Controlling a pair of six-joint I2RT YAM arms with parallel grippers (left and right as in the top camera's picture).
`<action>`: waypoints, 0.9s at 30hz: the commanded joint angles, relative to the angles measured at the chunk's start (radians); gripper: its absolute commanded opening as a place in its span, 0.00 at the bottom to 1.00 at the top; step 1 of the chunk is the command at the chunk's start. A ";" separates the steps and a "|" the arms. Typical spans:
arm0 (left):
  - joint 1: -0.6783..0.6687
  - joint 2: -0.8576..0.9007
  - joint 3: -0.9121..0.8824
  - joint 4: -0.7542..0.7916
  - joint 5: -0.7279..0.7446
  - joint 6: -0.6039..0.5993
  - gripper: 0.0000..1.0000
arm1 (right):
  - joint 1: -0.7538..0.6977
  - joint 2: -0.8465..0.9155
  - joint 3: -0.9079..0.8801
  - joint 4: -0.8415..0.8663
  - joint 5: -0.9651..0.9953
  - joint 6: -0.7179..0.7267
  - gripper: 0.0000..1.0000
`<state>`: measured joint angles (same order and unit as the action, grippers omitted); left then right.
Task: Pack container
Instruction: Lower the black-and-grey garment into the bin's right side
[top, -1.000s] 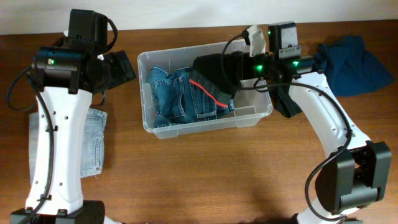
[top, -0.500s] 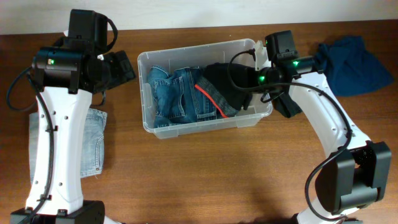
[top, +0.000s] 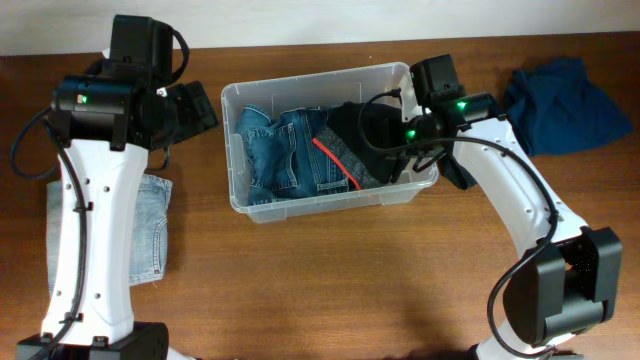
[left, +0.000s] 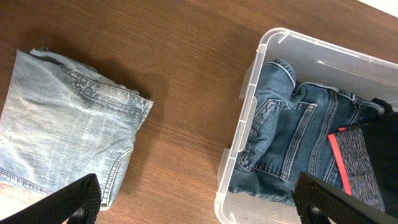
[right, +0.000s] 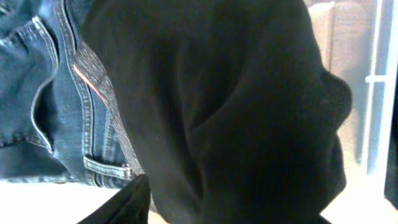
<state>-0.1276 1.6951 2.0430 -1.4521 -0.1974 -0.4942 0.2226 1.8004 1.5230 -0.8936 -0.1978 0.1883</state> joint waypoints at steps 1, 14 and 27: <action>0.004 0.004 -0.002 0.000 -0.001 0.010 0.99 | 0.006 0.007 0.008 -0.017 0.019 0.008 0.52; 0.004 0.004 -0.002 0.000 -0.001 0.010 0.99 | 0.007 -0.095 0.009 -0.038 0.121 -0.016 0.61; 0.004 0.004 -0.002 0.000 -0.001 0.010 0.99 | 0.099 -0.150 0.009 0.007 0.259 -0.106 0.11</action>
<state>-0.1276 1.6951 2.0430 -1.4521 -0.1974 -0.4942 0.2710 1.6615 1.5230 -0.9081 -0.0551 0.1116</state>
